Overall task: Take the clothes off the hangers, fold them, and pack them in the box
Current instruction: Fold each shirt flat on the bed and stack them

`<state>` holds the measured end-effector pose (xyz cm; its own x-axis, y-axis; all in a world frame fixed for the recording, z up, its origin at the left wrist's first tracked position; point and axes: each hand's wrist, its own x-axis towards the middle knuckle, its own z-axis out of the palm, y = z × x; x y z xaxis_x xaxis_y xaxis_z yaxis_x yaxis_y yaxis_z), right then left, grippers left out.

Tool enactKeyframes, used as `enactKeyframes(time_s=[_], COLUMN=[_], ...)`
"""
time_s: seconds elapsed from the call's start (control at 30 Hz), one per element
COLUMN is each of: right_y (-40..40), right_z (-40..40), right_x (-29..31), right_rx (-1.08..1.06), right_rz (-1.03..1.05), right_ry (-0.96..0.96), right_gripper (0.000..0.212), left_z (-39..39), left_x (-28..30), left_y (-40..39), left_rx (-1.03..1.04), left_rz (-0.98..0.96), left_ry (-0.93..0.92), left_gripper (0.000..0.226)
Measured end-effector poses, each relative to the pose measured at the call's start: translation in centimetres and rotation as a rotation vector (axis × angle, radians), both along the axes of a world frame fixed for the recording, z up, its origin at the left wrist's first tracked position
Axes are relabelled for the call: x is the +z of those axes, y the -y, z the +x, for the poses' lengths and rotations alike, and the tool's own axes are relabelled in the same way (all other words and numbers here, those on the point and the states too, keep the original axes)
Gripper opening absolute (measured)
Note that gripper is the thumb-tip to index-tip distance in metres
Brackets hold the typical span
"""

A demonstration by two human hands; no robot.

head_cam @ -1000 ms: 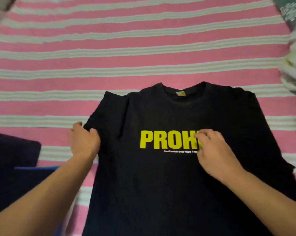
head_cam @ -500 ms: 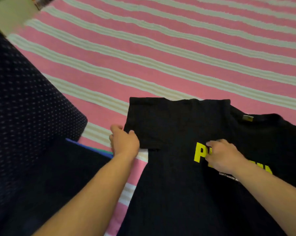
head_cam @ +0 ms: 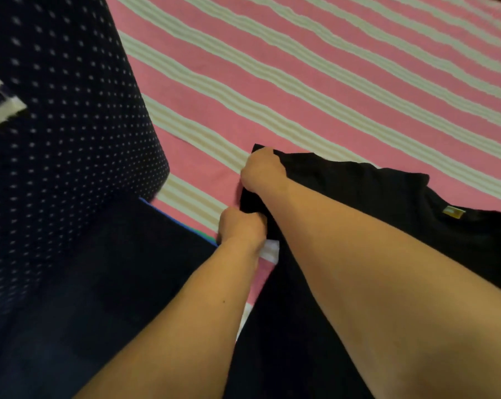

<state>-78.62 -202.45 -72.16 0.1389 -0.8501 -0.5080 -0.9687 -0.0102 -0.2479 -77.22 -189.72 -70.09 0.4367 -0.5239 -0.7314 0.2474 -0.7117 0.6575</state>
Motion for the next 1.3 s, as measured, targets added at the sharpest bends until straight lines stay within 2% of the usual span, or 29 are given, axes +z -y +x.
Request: enactKeyframes(time_s=[0.07,0.13,0.17,0.23,0.3,0.37,0.43,0.53,0.6,0.73,0.87,0.93,1.07,1.2,1.23,1.3], right_y=[0.4,-0.1,-0.6,-2.0,-4.2,-7.1,-9.1,-9.8,-9.5,-7.5,-2.7,-0.5,2.4,4.7,4.4,2.0], right_z=[-1.5,-4.7,-7.1,-13.2,-20.1,-25.3,-28.1,-28.7,-27.2,-23.5,-20.5,-19.3,-16.4,-15.4,-14.9,-13.7], right_x=[1.4,5.0,6.9,9.3,9.5,7.6,4.9,2.9,3.4,4.3,4.7,4.3,2.6,1.0,0.7,0.3], right_rx=[-0.153,-0.409,-0.554,-0.816,-0.976,-1.142,-1.205,-1.047,-0.818,-0.465,-0.197,-0.152,-0.082,-0.278,-0.294,-0.181], right_rz=[0.041,0.078,0.084,0.185,0.287,0.285,0.226,-0.032,-0.170,-0.219,-0.186,-0.170,-0.207,-0.328,-0.354,-0.530], right_ry=[0.239,0.667,0.875,1.222,1.397,1.226,0.883,0.411,0.267,0.222,0.103,0.070,0.020,0.186,0.159,-0.048], right_gripper=[0.028,0.007,0.006,0.023,0.042,0.039,0.038,0.061,0.062,0.056,0.063,0.061,0.031,0.020,0.020,0.030], left_z=[-0.9,-3.0,-4.1,-6.4,-7.9,-7.7,-6.8,-5.1,-4.5,-3.8,-2.5,-2.5,-2.7,-2.5,-2.3,-2.0], left_x=[0.8,3.0,4.2,5.4,4.9,3.7,2.5,2.1,2.3,2.4,2.0,1.3,-0.6,-0.4,-0.6,-0.9], left_y=[-0.6,-1.8,-2.7,-5.1,-8.7,-12.7,-17.0,-22.3,-24.3,-25.5,-23.8,-23.1,-22.9,-22.3,-22.3,-22.7], left_rx=[-0.007,-0.046,-0.123,-0.395,-0.634,-0.693,-0.739,-0.786,-0.759,-0.705,-0.626,-0.599,-0.625,-0.630,-0.630,-0.633], left_rz=[-0.068,-0.250,-0.371,-0.550,-0.504,-0.295,-0.044,0.114,0.127,0.172,0.183,0.207,0.286,0.244,0.229,0.240], left_ry=[0.096,0.237,0.285,0.405,0.536,0.629,0.667,0.731,0.733,0.631,0.328,0.238,0.248,0.214,0.211,0.220], left_gripper=[0.021,0.024,0.025,0.039,0.064,0.080,0.085,0.072,0.061,0.032,0.018,0.016,0.021,0.021,0.022,0.022])
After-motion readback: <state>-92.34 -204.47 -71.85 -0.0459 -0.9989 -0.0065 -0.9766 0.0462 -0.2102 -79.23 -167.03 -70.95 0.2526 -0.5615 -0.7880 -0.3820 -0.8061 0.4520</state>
